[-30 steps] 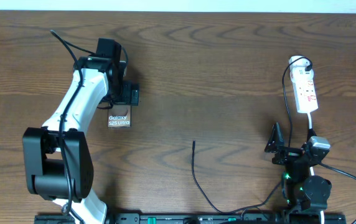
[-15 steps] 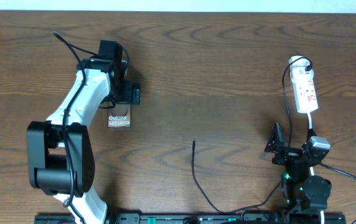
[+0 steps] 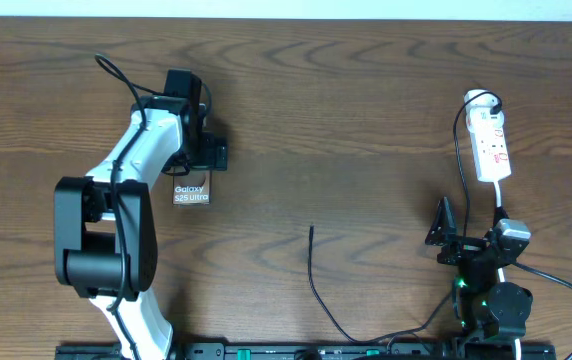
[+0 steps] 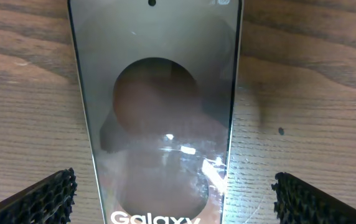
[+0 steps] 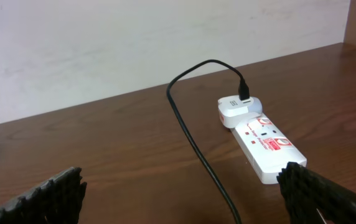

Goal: Plug charger to phone and switch on socket
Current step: 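Lower the left gripper onto the phone and close on its sides, then lift the phone with the left gripper and tilt it upright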

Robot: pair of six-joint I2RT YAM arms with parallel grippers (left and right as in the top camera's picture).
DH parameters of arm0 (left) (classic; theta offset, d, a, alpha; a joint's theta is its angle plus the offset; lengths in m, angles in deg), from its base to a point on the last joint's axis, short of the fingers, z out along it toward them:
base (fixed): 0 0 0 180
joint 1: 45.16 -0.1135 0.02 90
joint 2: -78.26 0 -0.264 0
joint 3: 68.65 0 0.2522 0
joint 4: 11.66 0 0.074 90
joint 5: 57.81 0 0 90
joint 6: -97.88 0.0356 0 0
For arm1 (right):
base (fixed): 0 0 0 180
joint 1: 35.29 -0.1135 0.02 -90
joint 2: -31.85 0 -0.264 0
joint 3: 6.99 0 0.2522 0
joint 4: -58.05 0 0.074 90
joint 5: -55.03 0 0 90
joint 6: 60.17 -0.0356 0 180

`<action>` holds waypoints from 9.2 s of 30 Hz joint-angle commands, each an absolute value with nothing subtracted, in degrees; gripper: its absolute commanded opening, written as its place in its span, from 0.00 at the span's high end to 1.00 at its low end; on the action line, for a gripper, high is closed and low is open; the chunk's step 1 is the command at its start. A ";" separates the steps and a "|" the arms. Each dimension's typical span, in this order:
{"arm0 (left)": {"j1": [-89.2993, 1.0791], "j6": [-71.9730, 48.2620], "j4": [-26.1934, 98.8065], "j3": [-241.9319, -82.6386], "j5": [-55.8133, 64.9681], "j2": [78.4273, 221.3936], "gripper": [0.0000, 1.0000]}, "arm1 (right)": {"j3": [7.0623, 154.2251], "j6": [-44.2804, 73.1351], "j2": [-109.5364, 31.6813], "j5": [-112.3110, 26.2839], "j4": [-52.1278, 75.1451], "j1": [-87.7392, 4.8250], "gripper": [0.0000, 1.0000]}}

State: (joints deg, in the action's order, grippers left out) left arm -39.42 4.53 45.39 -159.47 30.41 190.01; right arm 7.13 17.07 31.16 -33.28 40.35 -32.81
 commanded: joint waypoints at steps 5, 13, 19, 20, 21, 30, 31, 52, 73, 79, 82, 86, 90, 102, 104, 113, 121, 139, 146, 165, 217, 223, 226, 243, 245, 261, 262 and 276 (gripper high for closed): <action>-40.41 3.54 45.24 -158.96 31.75 191.01 0.01 | 7.08 17.88 31.42 -33.39 40.15 -33.14 0.01; -42.48 3.52 45.21 -158.94 30.67 191.01 0.00 | 7.08 17.88 31.42 -33.39 40.15 -33.14 0.01; -42.31 3.78 45.19 -158.70 29.63 191.06 0.00 | 7.08 17.88 31.42 -33.39 40.15 -33.14 0.01; -42.31 3.80 45.19 -158.68 29.63 191.12 0.01 | 7.08 17.88 31.42 -33.39 40.15 -33.14 0.01; -42.31 3.80 45.21 -158.68 29.63 191.14 0.00 | 7.08 17.88 31.42 -33.39 40.15 -33.14 0.01; -42.31 6.36 45.02 -158.64 27.26 193.07 0.00 | 7.08 17.88 31.42 -33.39 40.15 -33.14 0.01; -42.29 6.36 44.99 -158.64 27.26 193.46 0.00 | 7.08 17.88 31.42 -33.39 40.15 -33.14 0.01; -42.24 8.13 43.71 -158.59 27.51 195.10 0.00 | 7.08 17.88 31.42 -33.39 40.15 -33.14 0.01; -42.24 8.05 43.81 -158.59 29.80 195.10 0.01 | 7.08 17.88 31.42 -33.39 40.15 -33.14 0.01; -42.24 8.05 43.81 -158.59 29.63 195.10 0.01 | 7.08 17.88 31.42 -33.39 40.15 -33.14 0.01; -42.24 8.05 43.81 -158.59 29.63 195.10 0.04 | 7.08 17.88 31.42 -33.39 40.15 -33.14 0.01; -42.24 8.05 43.84 -158.59 29.63 195.10 0.05 | 7.08 17.88 31.42 -33.39 40.15 -33.14 0.01; -42.24 8.05 44.03 -158.59 29.63 195.10 0.06 | 7.08 17.88 31.42 -33.39 40.15 -33.14 0.01; -42.24 8.05 44.23 -158.59 29.63 195.10 0.15 | 7.08 17.88 31.42 -33.39 40.15 -33.14 0.01; -42.24 8.05 44.23 -158.59 29.63 195.10 0.15 | 7.08 17.88 31.42 -33.39 40.15 -33.14 0.01; -42.24 8.05 44.23 -158.59 29.63 195.10 0.16 | 7.08 17.88 31.42 -33.39 40.15 -33.14 0.01; -42.24 8.07 44.21 -158.59 29.63 195.10 0.18 | 7.08 17.88 31.42 -33.39 40.15 -33.14 0.01; -42.24 8.05 44.23 -158.59 29.63 195.10 0.22 | 7.08 17.88 31.42 -33.39 40.15 -33.14 0.01; -42.24 8.05 44.23 -158.59 29.63 195.10 0.23 | 7.08 17.88 31.42 -33.39 40.15 -33.14 0.01; -42.24 8.05 44.23 -158.59 29.63 195.10 0.35 | 7.08 17.88 31.42 -33.39 40.15 -33.14 0.01; -42.24 4.31 47.66 -165.59 24.62 173.33 0.93 | 7.08 17.88 31.42 -33.39 40.15 -33.14 0.01; -42.26 -3.01 48.08 -165.59 15.59 166.60 0.93 | 7.08 17.88 31.42 -33.39 40.15 -33.14 0.01; -42.26 -9.77 48.10 -165.59 11.11 164.78 0.92 | 7.08 17.88 31.42 -33.39 40.15 -33.14 0.01; -50.48 -60.13 40.14 -165.59 -30.09 164.04 0.93 | 7.08 17.88 31.42 -33.39 40.15 -33.14 0.01; -51.46 -63.19 40.14 -165.59 -32.91 164.04 0.92 | 7.08 17.88 31.42 -33.39 40.15 -33.14 0.01; -54.00 -71.78 40.16 -165.59 -39.03 164.04 0.92 | 7.08 17.88 31.42 -33.39 40.15 -33.14 0.01; -54.00 -72.54 40.16 -165.59 -39.05 164.04 0.92 | 7.08 17.88 31.42 -33.39 40.15 -33.14 0.01; -54.00 -73.09 40.14 -165.59 -38.96 164.04 0.93 | 7.08 17.88 31.42 -33.39 40.15 -33.14 0.01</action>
State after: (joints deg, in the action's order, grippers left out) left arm -53.74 -74.64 40.62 -163.90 -36.49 165.55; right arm 7.13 17.07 31.16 -33.28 40.35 -32.81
